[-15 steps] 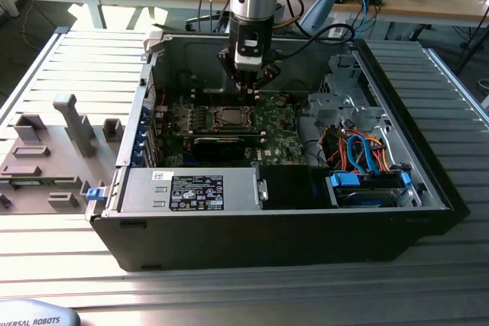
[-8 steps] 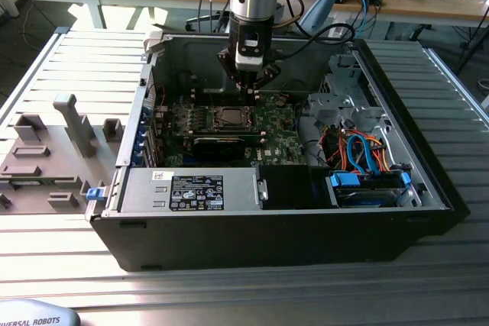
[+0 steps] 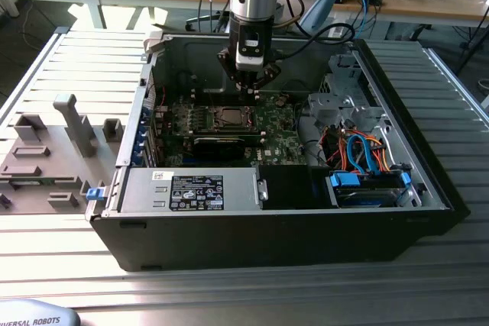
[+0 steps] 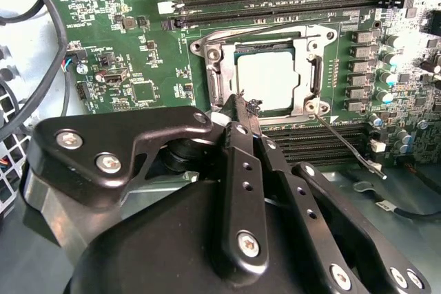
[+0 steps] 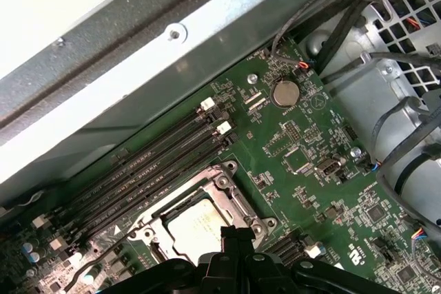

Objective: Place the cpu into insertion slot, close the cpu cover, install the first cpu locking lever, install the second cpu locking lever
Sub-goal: 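Install the first cpu locking lever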

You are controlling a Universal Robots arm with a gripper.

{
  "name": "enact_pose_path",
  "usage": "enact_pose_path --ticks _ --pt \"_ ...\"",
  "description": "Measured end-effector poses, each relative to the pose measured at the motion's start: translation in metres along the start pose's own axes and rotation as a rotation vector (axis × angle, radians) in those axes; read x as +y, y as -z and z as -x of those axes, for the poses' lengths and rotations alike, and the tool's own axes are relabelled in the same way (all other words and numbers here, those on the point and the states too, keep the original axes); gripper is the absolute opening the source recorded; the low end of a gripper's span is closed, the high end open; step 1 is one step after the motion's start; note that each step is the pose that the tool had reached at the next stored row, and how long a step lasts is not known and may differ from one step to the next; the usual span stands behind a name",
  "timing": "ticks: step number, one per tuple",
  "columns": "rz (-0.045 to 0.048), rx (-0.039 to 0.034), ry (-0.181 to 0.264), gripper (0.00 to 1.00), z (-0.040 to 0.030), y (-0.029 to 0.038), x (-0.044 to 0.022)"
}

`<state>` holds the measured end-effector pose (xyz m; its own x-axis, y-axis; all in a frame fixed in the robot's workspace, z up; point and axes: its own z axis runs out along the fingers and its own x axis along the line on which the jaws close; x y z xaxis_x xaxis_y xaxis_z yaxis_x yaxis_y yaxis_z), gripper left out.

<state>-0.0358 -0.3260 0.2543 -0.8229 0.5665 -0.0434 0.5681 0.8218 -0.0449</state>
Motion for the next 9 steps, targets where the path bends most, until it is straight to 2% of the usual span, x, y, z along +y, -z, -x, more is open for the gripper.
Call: enact_pose_path --ticks 9 --pt "0.0005 -0.0005 0.011 0.11 0.0000 0.0000 0.0000"
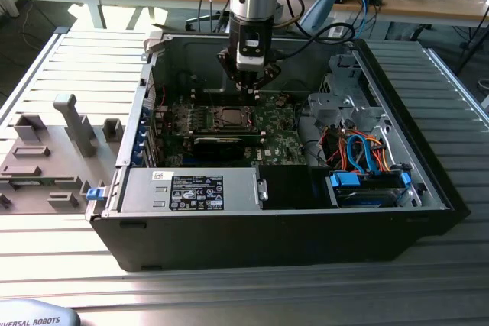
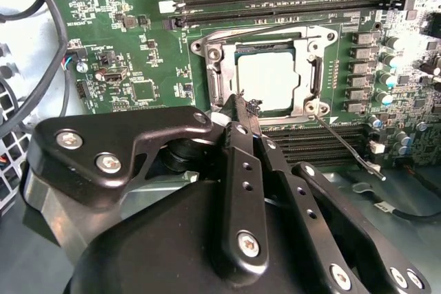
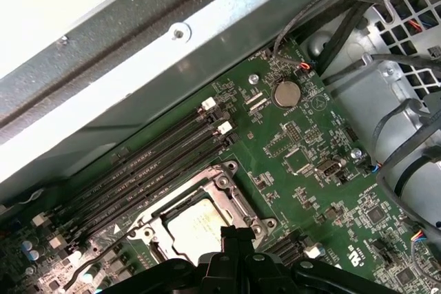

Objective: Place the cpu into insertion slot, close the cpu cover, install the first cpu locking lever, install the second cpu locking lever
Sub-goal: 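Install the first cpu locking lever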

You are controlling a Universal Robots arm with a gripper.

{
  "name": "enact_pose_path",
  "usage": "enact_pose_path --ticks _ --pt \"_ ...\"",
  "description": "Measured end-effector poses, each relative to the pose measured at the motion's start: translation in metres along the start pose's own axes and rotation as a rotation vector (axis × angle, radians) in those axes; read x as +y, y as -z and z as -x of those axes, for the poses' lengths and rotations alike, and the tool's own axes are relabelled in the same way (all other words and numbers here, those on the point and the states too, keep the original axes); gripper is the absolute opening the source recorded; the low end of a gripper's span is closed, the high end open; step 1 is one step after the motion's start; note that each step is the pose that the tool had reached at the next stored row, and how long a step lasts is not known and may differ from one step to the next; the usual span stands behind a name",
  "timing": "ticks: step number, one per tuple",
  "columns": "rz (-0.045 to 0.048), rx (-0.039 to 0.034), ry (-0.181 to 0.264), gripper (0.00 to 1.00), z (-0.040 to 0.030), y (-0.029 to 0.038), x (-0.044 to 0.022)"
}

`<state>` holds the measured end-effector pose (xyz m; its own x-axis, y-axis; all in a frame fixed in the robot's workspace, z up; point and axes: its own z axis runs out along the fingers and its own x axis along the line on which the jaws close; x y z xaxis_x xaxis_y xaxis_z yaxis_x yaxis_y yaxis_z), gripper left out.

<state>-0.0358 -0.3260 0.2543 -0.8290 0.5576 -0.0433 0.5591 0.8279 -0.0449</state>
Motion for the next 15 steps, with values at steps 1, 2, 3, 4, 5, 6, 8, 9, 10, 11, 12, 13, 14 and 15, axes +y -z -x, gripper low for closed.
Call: enact_pose_path --ticks 1,2,3,4,5,6,8,9,10,11,12,13,14,15 --pt "0.0001 -0.0002 0.002 0.11 0.0000 0.0000 0.0000" --pt "0.0001 -0.0002 0.005 0.11 0.0000 0.0000 0.0000" --pt "0.0003 -0.0004 0.006 0.11 0.0000 0.0000 0.0000" --pt "0.0003 -0.0004 0.008 0.11 0.0000 0.0000 0.0000" --pt "0.0003 -0.0004 0.009 0.11 0.0000 0.0000 0.0000" --pt "0.0004 -0.0005 0.010 0.11 0.0000 0.0000 0.0000" --pt "0.0005 -0.0006 0.013 0.11 0.0000 0.0000 0.0000" --pt "0.0006 -0.0007 0.014 0.11 0.0000 0.0000 0.0000" --pt "0.0006 -0.0008 0.016 0.11 0.0000 0.0000 0.0000" --pt "0.0007 -0.0008 0.017 0.11 0.0000 0.0000 0.0000" --pt "0.0008 -0.0008 0.018 0.11 0.0000 0.0000 0.0000" --pt "0.0008 -0.0009 0.019 0.11 0.0000 0.0000 0.0000" --pt "0.0009 -0.0009 0.020 0.11 0.0000 0.0000 0.0000" --pt "0.0009 -0.0010 0.022 0.11 0.0000 0.0000 0.0000"
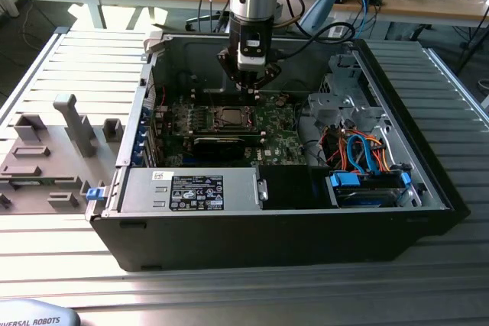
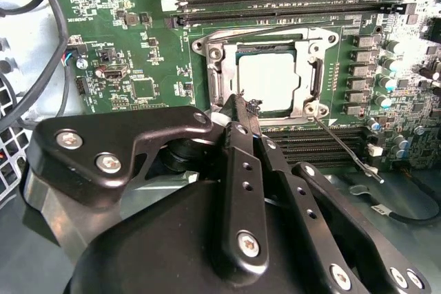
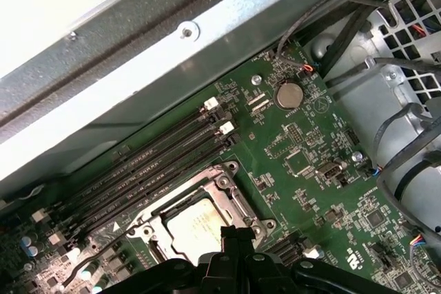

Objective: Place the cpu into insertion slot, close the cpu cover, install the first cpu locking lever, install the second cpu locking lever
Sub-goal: 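Install the first cpu locking lever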

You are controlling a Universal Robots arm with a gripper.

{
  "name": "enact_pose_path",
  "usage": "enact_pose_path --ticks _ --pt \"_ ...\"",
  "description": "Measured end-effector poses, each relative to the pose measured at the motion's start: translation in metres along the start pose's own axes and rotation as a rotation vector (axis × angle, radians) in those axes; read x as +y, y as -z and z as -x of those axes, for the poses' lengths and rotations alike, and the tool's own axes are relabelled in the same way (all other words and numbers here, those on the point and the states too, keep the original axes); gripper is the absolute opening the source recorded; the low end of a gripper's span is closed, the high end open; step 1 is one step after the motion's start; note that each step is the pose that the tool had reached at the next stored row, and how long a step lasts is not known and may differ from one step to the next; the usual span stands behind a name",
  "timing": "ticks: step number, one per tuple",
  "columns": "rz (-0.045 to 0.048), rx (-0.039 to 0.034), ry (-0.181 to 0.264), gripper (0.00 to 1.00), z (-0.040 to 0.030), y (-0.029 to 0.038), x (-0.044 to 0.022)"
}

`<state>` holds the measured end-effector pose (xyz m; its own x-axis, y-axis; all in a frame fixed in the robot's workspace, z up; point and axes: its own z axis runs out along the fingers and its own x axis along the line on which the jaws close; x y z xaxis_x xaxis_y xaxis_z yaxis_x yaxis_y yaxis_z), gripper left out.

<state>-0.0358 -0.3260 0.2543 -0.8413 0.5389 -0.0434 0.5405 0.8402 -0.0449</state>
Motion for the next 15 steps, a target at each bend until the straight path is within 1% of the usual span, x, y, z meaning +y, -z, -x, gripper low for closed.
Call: enact_pose_path --ticks 15 --pt "0.0009 -0.0009 0.020 0.11 0.0000 0.0000 0.0000"
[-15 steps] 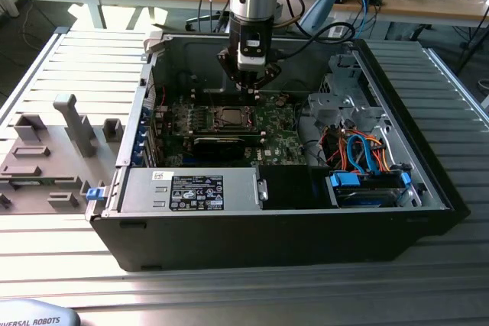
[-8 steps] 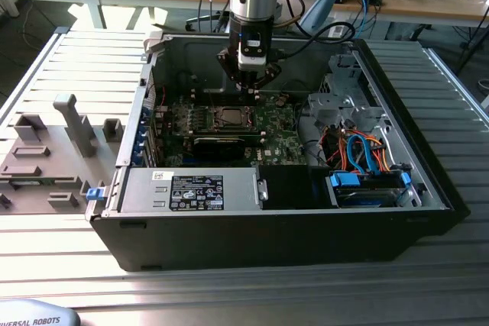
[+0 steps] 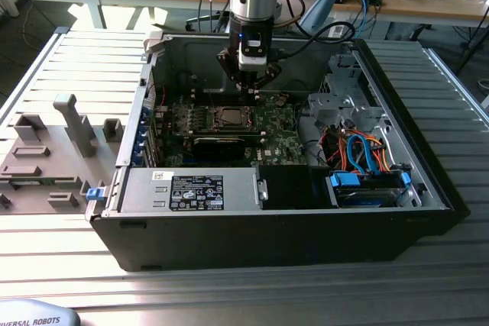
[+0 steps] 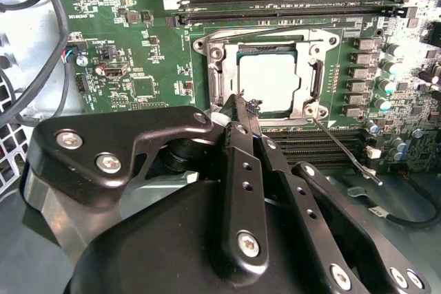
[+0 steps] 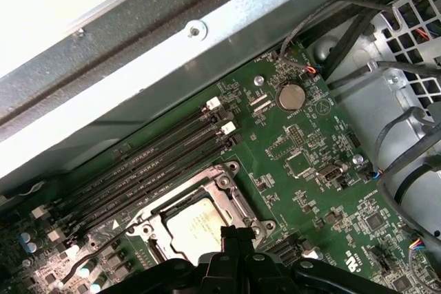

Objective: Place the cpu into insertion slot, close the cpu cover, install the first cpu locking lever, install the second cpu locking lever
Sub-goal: 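Install the first cpu locking lever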

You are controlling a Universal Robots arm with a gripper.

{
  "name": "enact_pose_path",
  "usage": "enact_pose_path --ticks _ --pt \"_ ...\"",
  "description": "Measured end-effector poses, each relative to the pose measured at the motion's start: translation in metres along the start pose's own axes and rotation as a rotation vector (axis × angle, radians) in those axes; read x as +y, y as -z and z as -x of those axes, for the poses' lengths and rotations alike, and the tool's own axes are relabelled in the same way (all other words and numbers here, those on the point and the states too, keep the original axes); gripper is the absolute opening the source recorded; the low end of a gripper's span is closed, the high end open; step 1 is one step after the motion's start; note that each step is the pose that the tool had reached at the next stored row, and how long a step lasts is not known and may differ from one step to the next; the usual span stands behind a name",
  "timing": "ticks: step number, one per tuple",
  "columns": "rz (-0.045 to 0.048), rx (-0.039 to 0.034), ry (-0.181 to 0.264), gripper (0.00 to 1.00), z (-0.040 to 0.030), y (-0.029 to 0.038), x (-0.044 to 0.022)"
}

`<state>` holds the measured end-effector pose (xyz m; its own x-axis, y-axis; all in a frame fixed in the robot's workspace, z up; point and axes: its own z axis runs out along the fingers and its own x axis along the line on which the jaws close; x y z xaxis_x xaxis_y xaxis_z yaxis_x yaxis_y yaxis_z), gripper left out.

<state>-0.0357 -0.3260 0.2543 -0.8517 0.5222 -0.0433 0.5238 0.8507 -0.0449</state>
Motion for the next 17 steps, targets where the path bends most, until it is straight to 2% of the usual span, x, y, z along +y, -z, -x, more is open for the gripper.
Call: enact_pose_path --ticks 17 --pt "0.0008 -0.0010 0.020 0.11 0.0000 0.0000 0.0000"
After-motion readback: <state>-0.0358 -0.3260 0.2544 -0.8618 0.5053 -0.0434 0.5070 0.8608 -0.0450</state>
